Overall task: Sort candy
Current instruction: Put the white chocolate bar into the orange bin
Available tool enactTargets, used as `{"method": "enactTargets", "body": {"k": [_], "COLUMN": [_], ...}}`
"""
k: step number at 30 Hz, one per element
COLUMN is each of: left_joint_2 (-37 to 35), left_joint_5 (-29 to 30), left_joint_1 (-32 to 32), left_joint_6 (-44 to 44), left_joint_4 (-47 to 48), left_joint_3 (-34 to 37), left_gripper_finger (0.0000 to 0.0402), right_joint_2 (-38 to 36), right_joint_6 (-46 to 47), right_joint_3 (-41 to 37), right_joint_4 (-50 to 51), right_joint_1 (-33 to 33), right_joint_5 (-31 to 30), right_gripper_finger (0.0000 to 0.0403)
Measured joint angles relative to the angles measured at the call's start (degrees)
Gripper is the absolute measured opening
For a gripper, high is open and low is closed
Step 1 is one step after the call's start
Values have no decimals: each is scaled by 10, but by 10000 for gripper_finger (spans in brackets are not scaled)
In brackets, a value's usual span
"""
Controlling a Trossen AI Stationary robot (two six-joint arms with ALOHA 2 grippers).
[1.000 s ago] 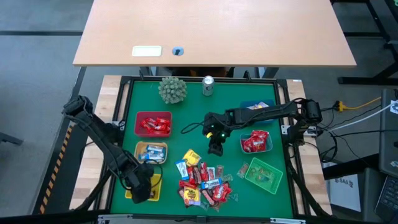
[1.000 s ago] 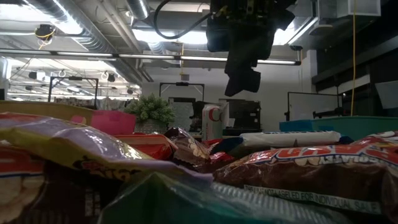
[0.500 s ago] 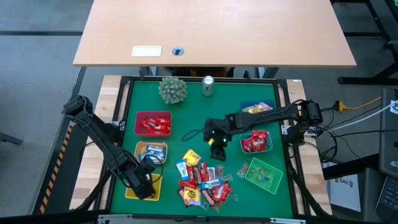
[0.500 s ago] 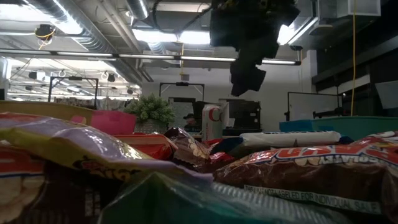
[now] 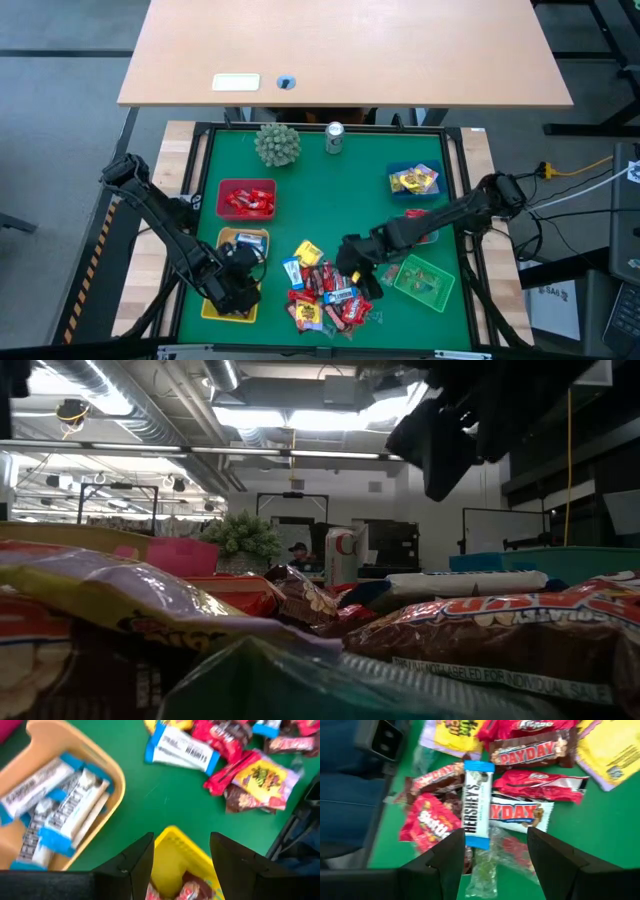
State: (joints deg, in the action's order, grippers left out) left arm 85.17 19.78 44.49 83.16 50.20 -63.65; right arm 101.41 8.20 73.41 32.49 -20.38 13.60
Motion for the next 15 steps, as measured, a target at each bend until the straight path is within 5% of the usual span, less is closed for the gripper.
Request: {"method": "enactTargets", "body": {"k": [5,15], "left_joint_2": [0,0], "left_joint_5": [22,27], "left_joint_1": [0,0], "left_joint_6": [-43,-43], "left_joint_4": [-22,-35], "left_joint_3": [0,0], "left_gripper_finger": [179,179], "right_joint_2": [0,3], "right_joint_6": [-1,8], "right_joint_3": [0,0], "right_joint_4": [-3,-70], "right_joint_1": [-37,-62], "right_joint_5": [-77,-89], "right_gripper_finger": [211,211]}}
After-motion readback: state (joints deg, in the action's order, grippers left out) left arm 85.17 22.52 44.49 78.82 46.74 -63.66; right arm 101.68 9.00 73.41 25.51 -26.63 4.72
